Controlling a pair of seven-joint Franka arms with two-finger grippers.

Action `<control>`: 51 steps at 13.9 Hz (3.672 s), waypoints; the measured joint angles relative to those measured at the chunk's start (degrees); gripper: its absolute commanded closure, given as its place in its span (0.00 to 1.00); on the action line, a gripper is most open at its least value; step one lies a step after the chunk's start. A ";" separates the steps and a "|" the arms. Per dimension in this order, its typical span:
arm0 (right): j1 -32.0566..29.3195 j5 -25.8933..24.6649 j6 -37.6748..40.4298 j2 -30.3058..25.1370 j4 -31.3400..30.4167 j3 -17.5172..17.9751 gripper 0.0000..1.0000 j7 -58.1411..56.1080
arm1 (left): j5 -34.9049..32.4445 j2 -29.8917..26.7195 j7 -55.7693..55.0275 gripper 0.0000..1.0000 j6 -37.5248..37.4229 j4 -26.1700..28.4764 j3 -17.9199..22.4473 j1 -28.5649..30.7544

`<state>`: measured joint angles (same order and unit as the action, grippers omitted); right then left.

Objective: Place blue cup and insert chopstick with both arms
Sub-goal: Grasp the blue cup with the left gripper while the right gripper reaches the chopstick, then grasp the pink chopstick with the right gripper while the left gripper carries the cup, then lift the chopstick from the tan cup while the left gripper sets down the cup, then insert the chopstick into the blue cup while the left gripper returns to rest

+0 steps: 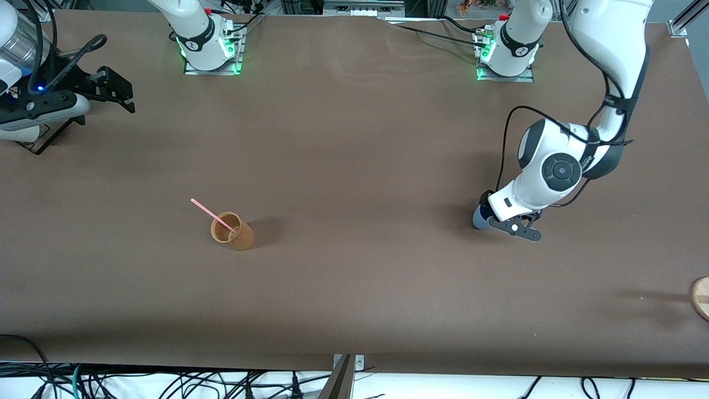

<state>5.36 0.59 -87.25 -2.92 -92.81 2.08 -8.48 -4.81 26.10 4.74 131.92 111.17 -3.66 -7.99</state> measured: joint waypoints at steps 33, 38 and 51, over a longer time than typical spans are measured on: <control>-0.13 0.00 -31.79 23.43 -9.27 6.16 1.00 -6.82 | 0.01 12.60 -38.56 0.00 -8.66 -18.98 -13.56 -16.86; -0.25 -0.01 -27.36 21.29 -4.40 6.15 1.00 -7.47 | 0.01 6.81 -38.56 0.00 -14.59 -21.40 -15.06 -16.86; 11.96 0.18 -10.53 18.94 9.07 11.14 1.00 16.44 | 1.74 -8.15 -25.56 0.00 -40.38 -34.59 -13.13 -2.61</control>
<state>17.32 0.76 -97.78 16.02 -83.74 13.23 7.96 -3.07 17.95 -20.83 91.54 76.58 -16.79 -10.60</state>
